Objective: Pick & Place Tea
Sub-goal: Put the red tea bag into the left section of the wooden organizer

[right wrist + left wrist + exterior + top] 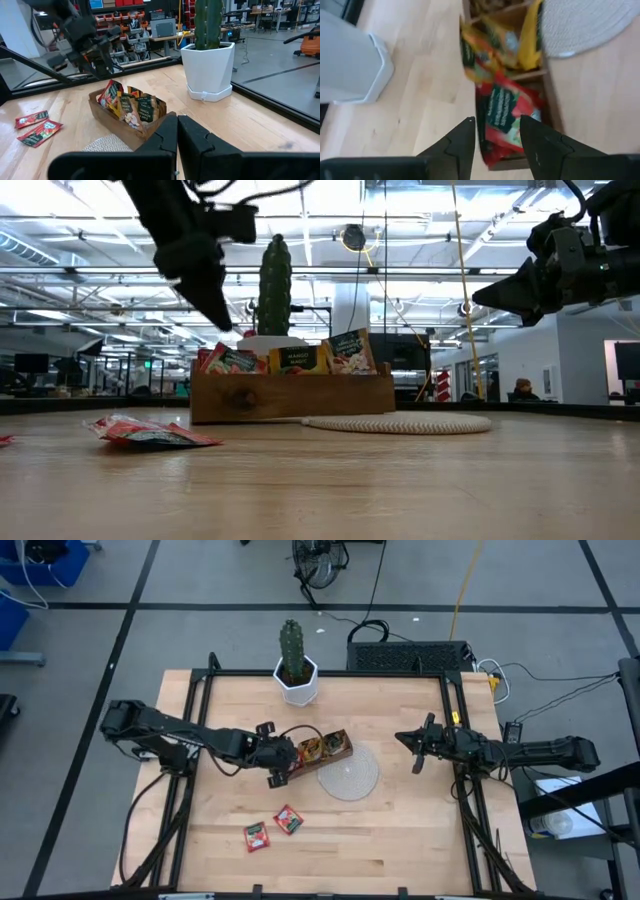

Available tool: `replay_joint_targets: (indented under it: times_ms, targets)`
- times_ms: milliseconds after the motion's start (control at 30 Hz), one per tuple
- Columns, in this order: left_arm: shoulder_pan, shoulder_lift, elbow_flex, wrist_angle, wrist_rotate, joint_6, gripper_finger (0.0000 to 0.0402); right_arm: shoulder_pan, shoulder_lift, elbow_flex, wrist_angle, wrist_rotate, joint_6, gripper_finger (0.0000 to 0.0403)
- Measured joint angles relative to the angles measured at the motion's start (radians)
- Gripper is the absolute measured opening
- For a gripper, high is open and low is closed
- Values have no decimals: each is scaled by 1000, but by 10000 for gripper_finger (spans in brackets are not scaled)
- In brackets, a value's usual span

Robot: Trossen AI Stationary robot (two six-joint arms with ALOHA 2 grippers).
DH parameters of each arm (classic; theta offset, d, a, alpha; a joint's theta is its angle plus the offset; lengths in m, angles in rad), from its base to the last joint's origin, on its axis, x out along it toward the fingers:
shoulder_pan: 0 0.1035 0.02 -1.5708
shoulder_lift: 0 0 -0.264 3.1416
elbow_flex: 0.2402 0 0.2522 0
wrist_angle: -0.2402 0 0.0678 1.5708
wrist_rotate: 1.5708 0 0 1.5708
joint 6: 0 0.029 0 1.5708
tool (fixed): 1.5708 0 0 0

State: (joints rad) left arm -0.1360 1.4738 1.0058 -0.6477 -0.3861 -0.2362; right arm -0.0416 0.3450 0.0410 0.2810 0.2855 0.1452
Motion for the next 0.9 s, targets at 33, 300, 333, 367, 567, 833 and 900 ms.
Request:
replay_joint_targets:
  times_ms: [33,300,333,367,567,833,900]
  targets:
    - [1,10,-5,2,-3,-6,159,0,0,0,0,0,0,0]
    - [8,67,-6,17,27,-2,159,0,0,0,-1,0,0,0]
    - [8,67,-7,14,27,-2,159,0,0,0,-1,0,0,0]
    - [8,66,-7,14,30,-5,159,0,0,0,-1,0,0,0]
    - [9,71,-7,14,69,-9,159,0,0,0,-2,0,0,0]
    - [14,71,-7,6,70,-1,159,0,0,0,-2,0,0,0]
    - [13,71,-7,6,71,-1,159,0,0,0,-2,0,0,0]
